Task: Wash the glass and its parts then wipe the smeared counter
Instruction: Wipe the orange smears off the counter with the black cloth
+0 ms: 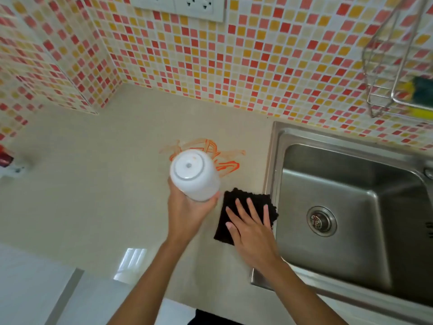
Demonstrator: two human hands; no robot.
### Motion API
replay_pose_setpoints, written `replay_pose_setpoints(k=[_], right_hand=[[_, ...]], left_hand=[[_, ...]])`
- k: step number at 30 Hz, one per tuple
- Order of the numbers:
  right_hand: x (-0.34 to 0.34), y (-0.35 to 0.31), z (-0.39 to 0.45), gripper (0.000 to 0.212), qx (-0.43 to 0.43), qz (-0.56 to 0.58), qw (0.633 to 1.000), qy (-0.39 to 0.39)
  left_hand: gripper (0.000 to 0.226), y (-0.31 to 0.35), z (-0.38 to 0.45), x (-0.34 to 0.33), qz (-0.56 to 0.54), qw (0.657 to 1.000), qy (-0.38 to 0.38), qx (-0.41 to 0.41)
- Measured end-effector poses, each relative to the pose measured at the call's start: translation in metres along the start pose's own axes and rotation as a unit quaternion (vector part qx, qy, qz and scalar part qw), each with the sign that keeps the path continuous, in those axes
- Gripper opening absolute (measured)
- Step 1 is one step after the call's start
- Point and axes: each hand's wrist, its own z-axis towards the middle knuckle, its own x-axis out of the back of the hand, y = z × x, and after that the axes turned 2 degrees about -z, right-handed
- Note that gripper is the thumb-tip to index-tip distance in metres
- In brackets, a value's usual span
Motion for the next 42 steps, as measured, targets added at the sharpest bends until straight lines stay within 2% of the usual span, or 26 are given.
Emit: replay_pose_setpoints(k=[4, 7, 10, 13, 16, 19, 22, 24, 26, 28, 31, 33, 35, 37, 39, 42], right_hand=[[-0.016, 0.014, 0.016, 0.052, 0.07, -0.11, 0.991, -0.013], [-0.022, -0.001, 0.023, 0.053, 0.146, -0.131, 0.98, -0.016], [-0.029, -0.036, 0.049, 0.053, 0.208, -0.114, 0.971, -0.016], [-0.032, -0.063, 0.115, 0.053, 0.182, -0.104, 0.978, -0.004], [-0.017, -0.048, 0.189, 0.054, 0.066, -0.122, 0.99, 0.029], [-0.015, -0.02, 0.18, 0.055, -0.001, -0.108, 0.993, 0.055], [-0.032, -0.057, 0.103, 0.055, 0.011, -0.091, 0.994, 0.067], [-0.048, -0.1, 0.083, 0.054, 0.07, -0.065, 0.994, 0.046], [-0.056, -0.129, 0.116, 0.053, 0.124, -0.047, 0.991, 0.034], [-0.049, -0.133, 0.182, 0.052, 0.118, -0.054, 0.99, 0.059], [-0.022, -0.091, 0.254, 0.056, -0.01, -0.085, 0.995, 0.047], [-0.018, -0.056, 0.25, 0.056, -0.09, -0.093, 0.989, 0.068], [-0.021, -0.047, 0.21, 0.054, -0.129, -0.092, 0.982, 0.1], [-0.034, -0.074, 0.161, 0.054, -0.125, -0.095, 0.983, 0.099], [-0.047, -0.118, 0.138, 0.055, -0.056, -0.089, 0.991, 0.083], [-0.045, -0.141, 0.196, 0.053, 0.036, -0.06, 0.995, 0.074]], left_hand=[[0.092, 0.005, 0.018, 0.047, 0.033, 0.998, 0.047, -0.001], [0.087, 0.003, 0.021, 0.07, 0.03, 0.994, 0.102, 0.004], [0.084, -0.002, 0.023, 0.078, 0.034, 0.992, 0.122, 0.008], [0.084, -0.013, 0.037, 0.081, 0.047, 0.992, 0.112, 0.013], [0.087, -0.021, 0.063, 0.081, 0.053, 0.994, 0.097, 0.001], [0.083, -0.03, 0.083, 0.089, 0.041, 0.995, 0.091, -0.002], [0.086, -0.033, 0.102, 0.105, 0.043, 0.996, 0.083, 0.0], [0.089, -0.034, 0.117, 0.114, 0.047, 0.996, 0.071, -0.006], [0.09, -0.036, 0.13, 0.119, 0.047, 0.997, 0.066, -0.017], [0.091, -0.038, 0.141, 0.119, 0.047, 0.996, 0.068, -0.023], [0.091, -0.04, 0.152, 0.114, 0.036, 0.998, 0.052, -0.023], [0.09, -0.042, 0.159, 0.111, 0.035, 0.998, 0.039, -0.02], [0.09, -0.045, 0.166, 0.11, 0.032, 0.999, 0.029, -0.016], [0.092, -0.046, 0.174, 0.112, 0.029, 0.999, 0.027, -0.013], [0.093, -0.045, 0.184, 0.114, 0.023, 0.999, 0.028, -0.012], [0.095, -0.045, 0.198, 0.114, 0.025, 0.999, 0.035, -0.019]])
